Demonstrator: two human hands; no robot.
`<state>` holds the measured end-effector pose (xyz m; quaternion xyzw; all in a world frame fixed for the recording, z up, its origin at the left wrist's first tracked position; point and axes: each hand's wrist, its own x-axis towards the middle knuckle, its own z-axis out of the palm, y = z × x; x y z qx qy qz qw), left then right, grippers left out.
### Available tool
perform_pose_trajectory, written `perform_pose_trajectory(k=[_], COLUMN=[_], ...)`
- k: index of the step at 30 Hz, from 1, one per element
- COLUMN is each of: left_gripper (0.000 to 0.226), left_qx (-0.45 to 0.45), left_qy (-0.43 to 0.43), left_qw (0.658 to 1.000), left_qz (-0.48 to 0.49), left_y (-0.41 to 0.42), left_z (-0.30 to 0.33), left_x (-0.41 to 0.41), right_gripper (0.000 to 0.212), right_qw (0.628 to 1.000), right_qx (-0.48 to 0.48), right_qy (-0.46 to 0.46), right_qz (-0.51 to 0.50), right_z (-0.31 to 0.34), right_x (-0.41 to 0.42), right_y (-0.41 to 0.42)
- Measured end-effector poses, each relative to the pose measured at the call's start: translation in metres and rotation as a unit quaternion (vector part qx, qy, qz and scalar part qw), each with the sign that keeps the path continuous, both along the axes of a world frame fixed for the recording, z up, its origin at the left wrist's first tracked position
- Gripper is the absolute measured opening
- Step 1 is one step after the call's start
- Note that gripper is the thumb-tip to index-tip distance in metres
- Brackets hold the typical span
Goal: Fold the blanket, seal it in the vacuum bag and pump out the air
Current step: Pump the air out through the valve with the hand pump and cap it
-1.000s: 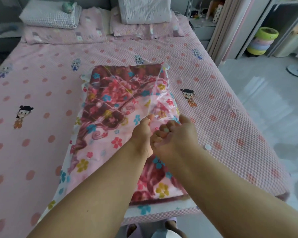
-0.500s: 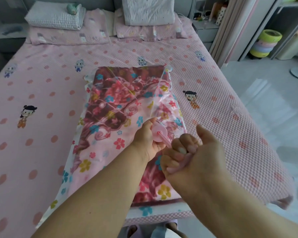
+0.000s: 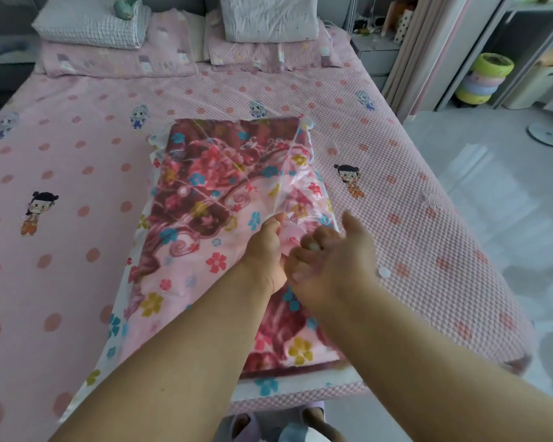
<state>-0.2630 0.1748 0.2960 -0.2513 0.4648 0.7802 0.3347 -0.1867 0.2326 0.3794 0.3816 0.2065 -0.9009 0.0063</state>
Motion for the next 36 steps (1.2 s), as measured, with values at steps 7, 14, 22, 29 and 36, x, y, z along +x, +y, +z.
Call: perform_pose_trajectory(k=[7, 14, 22, 29, 36], left_gripper=[0.024, 0.033, 0.044, 0.043, 0.032], left_qx=[-0.009, -0.005, 0.001, 0.004, -0.024], left_qy=[-0.002, 0.007, -0.005, 0.027, 0.033], left_qw=[1.000, 1.000, 1.000, 0.998, 0.998], left_qz=[0.010, 0.016, -0.020, -0.059, -0.052], left_y=[-0.008, -0.007, -0.013, -0.020, -0.015], left_z=[-0.009, -0.005, 0.008, 0.018, 0.017], left_x=[0.007, 0.014, 0.008, 0.005, -0.008], right_gripper=[0.059, 0.052, 0.015, 0.023, 0.025], right_qw=[0.999, 0.998, 0.955, 0.898, 0.893], right_qx=[0.012, 0.039, 0.256, 0.395, 0.412], right_qy=[0.007, -0.048, 0.059, 0.115, 0.065], right_qz=[0.048, -0.008, 0.135, 0.159, 0.167], right_z=[-0.005, -0.023, -0.041, -0.019, -0.019], right_x=[0.029, -0.015, 0.031, 0.019, 0.001], right_y=[0.000, -0.008, -0.008, -0.013, -0.013])
